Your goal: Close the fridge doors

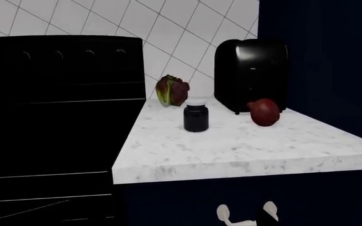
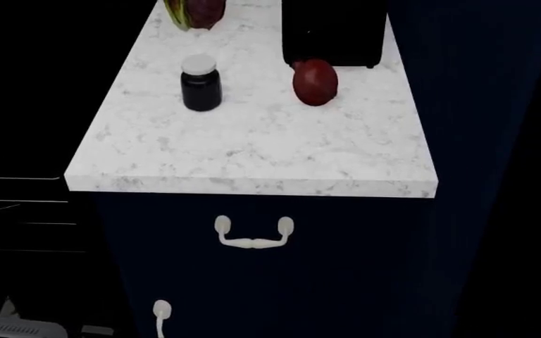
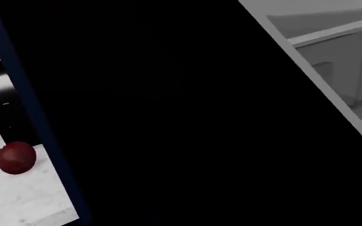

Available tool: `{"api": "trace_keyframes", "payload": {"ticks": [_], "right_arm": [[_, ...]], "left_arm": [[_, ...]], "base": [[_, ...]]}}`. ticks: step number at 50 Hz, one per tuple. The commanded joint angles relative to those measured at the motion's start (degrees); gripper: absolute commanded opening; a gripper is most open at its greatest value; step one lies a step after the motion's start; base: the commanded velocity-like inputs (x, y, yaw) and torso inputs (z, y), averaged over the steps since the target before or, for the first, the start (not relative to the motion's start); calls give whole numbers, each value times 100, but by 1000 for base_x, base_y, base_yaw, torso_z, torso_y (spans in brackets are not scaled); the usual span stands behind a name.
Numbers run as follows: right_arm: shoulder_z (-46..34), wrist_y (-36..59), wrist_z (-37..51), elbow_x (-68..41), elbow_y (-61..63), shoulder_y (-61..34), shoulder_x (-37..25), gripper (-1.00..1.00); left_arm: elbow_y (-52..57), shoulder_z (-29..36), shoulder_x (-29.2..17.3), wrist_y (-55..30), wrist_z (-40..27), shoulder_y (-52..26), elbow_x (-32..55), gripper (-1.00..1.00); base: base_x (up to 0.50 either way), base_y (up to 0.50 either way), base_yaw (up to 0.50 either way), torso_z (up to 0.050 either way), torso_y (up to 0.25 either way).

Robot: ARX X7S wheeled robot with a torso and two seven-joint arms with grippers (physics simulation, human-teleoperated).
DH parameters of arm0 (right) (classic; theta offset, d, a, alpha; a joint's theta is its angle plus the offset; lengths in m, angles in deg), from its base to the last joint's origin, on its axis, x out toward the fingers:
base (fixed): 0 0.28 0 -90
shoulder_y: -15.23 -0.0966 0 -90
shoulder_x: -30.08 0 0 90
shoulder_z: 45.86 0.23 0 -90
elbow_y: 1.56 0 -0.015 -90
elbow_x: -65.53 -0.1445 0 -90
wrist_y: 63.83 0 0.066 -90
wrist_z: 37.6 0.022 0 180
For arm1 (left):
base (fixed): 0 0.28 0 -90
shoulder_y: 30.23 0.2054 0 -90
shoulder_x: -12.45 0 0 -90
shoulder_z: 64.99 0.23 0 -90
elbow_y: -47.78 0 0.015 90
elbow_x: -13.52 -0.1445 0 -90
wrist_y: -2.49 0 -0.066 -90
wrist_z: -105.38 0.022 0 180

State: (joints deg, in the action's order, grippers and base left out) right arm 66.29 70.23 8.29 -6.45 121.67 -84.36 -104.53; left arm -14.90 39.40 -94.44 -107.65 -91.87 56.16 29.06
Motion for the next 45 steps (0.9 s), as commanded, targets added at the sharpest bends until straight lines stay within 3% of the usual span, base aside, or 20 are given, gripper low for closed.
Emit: {"api": "trace_keyframes", "payload": {"ticks": [1,15,36,45], "right_arm": [[365,147,275,408,-241,-666,-342,100],[-72,386,459,260,-894,-1547,-561,100],[-36,652,754,-247,-1502,-2246,-783,100],[-559,837,759,-142,-1881,-2982,-1017,100]], "left_arm": [[4,22,-20,-9,-28,-13,15,100],[-38,39,-48,38,-16,-19,60,100],[-38,47,-87,117,-18,-2,129,100],[-9,39,-98,128,-47,9,157,100]], "base": [[0,-3,0,10,11],[0,-1,-1,1,4],[0,-1,-2,1,4],[1,-1,-2,2,5]]}}
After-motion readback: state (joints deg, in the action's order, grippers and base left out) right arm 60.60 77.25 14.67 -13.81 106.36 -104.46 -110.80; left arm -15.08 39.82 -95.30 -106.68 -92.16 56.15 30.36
